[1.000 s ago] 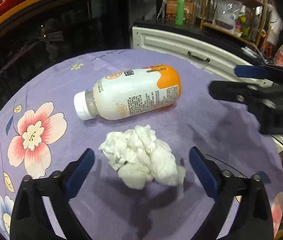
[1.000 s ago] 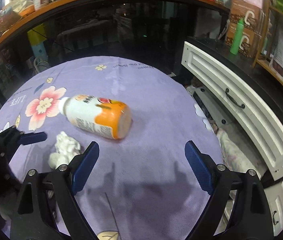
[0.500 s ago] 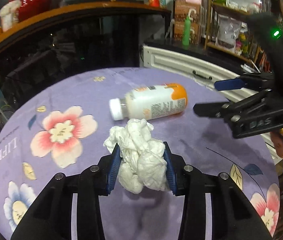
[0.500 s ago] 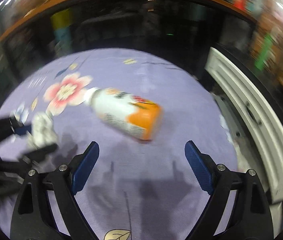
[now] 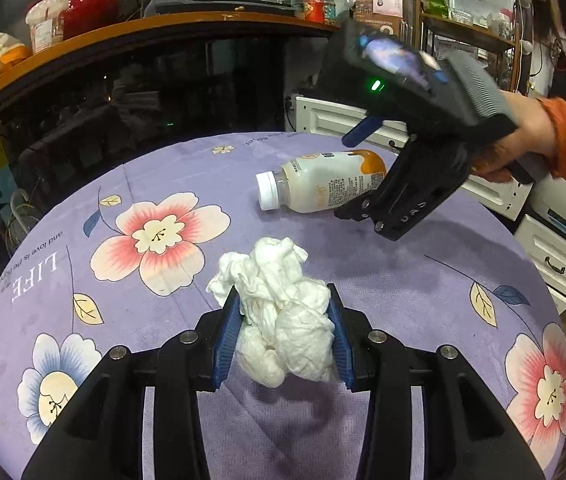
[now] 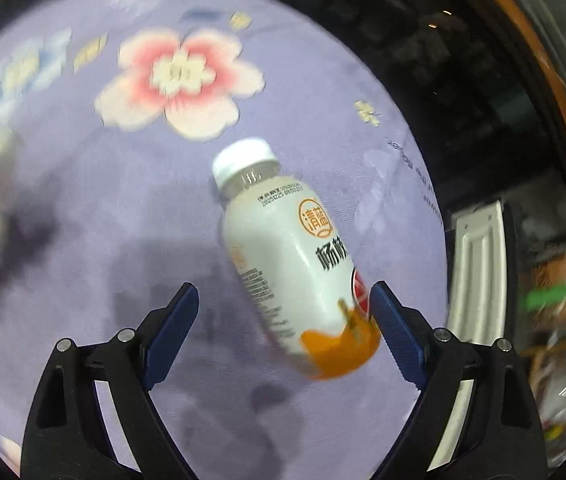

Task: Collect trash
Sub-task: 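Grasp the crumpled white tissues with the left tool while the right tool grasps the white bottle, then carry the white bottle and tissues over the bin with both tools, then open the right tool to drop the bottle while the left tool releases the tissues into the bin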

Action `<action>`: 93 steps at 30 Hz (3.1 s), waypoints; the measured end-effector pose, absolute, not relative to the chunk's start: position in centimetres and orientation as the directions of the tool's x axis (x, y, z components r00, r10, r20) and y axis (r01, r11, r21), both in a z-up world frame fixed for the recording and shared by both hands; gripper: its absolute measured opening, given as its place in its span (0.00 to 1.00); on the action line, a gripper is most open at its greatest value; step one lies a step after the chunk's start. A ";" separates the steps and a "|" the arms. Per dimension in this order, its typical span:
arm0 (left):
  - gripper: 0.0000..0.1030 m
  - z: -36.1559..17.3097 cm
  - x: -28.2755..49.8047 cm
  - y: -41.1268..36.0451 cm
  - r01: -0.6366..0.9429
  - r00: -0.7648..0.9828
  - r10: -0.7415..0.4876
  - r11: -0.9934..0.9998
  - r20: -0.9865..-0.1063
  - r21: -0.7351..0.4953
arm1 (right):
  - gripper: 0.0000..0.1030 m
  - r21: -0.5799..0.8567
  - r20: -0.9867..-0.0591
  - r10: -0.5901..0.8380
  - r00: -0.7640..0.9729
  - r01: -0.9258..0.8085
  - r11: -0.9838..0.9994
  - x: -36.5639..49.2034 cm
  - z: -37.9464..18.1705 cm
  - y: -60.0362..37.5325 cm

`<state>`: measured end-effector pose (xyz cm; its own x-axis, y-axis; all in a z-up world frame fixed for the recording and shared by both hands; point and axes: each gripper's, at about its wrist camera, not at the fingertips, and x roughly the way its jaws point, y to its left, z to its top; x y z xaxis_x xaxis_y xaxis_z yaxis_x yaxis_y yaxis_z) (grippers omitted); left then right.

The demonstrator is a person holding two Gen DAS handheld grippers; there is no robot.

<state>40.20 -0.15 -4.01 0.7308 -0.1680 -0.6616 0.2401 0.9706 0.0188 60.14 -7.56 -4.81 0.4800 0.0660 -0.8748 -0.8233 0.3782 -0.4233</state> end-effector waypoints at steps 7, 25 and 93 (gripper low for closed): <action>0.40 -4.0 39.7 -0.1 0.260 0.726 -0.197 0.966 -0.659 -0.002 | 0.84 -0.368 -0.917 0.029 0.399 -0.870 0.328 63.2 -6.5 -6.7; 0.40 -4.7 40.1 -0.1 0.240 0.724 -0.180 0.971 -0.666 -0.002 | 0.60 -0.164 -0.908 0.231 0.349 -0.805 0.571 56.9 -4.7 -10.9; 0.40 -10.9 14.5 -23.2 0.673 0.506 -0.448 0.739 -0.737 0.013 | 0.60 0.205 -0.876 0.194 0.441 -0.023 0.978 25.3 -25.5 -39.9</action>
